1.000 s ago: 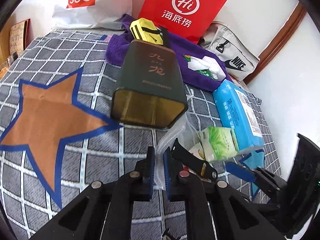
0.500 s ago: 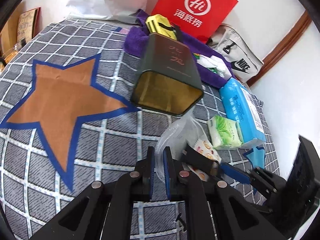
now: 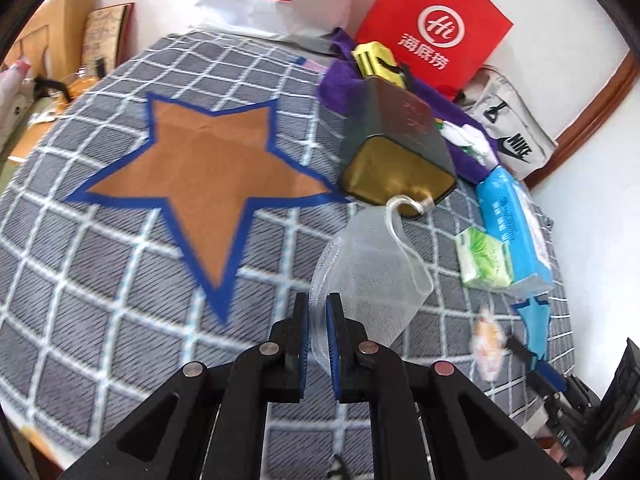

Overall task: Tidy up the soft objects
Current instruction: 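Grasp the black strap with the right tool while the left tool grasps the white mesh bag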

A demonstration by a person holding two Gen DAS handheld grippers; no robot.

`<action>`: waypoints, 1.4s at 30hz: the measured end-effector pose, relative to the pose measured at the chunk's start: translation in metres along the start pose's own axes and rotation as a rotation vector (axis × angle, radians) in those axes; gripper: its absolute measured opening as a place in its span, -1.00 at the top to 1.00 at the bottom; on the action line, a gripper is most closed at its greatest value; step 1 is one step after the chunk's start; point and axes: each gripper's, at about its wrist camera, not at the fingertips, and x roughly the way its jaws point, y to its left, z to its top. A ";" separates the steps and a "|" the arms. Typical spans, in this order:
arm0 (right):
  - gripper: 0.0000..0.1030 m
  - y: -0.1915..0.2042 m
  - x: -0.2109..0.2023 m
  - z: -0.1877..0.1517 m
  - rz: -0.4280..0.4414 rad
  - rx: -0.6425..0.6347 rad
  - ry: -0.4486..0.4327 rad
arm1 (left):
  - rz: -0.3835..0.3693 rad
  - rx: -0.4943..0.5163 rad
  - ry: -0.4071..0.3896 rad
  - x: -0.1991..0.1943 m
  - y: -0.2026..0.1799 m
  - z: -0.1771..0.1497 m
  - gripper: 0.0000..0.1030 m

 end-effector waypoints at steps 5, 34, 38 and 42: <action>0.29 -0.020 0.005 -0.021 0.009 0.032 0.066 | 0.041 0.008 0.033 -0.002 0.006 -0.005 0.83; 0.58 -0.026 0.016 0.002 0.007 -0.002 -0.040 | 0.116 0.209 0.025 0.029 -0.048 0.005 -0.90; 0.58 -0.032 0.024 0.005 -0.014 0.027 -0.023 | 0.146 0.242 0.013 0.029 -0.056 -0.005 -0.91; 0.56 -0.030 0.028 0.008 -0.026 0.006 -0.023 | 0.199 0.311 0.009 0.031 -0.067 -0.019 -0.91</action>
